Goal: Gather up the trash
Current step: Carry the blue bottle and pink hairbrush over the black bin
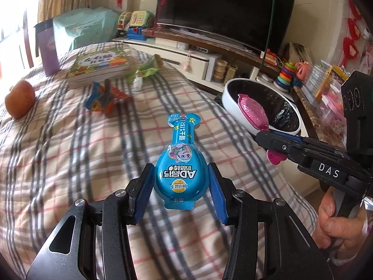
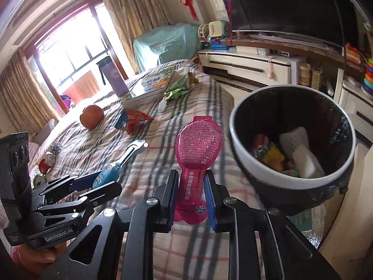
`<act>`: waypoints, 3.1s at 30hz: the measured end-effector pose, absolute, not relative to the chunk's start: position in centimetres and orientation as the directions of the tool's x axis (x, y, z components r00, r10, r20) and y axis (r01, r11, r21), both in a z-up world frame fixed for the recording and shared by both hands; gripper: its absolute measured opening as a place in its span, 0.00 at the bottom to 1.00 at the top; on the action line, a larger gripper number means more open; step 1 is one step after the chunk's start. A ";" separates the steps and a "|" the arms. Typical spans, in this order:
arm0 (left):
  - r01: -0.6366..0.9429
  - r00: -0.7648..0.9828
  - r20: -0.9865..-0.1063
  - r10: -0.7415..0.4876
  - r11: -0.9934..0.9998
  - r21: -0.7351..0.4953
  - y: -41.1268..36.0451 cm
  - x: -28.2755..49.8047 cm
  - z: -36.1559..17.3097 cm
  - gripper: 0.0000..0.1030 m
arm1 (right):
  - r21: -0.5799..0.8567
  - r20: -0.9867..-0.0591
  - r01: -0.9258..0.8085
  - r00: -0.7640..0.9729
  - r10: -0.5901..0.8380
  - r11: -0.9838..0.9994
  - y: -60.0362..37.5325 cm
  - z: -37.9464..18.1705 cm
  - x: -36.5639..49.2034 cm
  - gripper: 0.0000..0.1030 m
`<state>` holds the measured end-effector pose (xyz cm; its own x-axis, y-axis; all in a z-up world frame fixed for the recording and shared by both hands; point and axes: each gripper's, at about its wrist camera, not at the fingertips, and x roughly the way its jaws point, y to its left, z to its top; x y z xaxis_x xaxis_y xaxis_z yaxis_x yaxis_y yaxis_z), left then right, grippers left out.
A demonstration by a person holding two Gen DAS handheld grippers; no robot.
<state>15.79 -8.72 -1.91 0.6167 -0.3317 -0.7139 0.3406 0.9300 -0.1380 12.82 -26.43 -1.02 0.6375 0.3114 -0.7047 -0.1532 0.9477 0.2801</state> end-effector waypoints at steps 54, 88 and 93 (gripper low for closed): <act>0.478 0.579 -0.706 -0.408 0.871 -0.111 -16.6 16.3 -0.3 0.44 | 0.296 -0.689 -0.046 0.681 0.247 0.954 -33.2 0.0 11.5 0.22; 0.526 0.570 -0.695 -0.438 0.845 -0.101 -19.5 17.5 0.7 0.44 | 0.315 -0.686 -0.003 0.690 0.229 0.949 -35.7 -0.2 12.0 0.22; 0.532 0.569 -0.693 -0.442 0.841 -0.099 -20.1 17.9 0.9 0.44 | 0.308 -0.687 -0.002 0.691 0.224 0.951 -35.8 0.0 12.3 0.22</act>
<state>17.92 -20.09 0.90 0.5694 -0.4422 -0.6930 0.5320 0.8409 -0.0994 12.30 -35.82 -0.01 0.6914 0.2241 -0.6869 -0.0023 0.9514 0.3081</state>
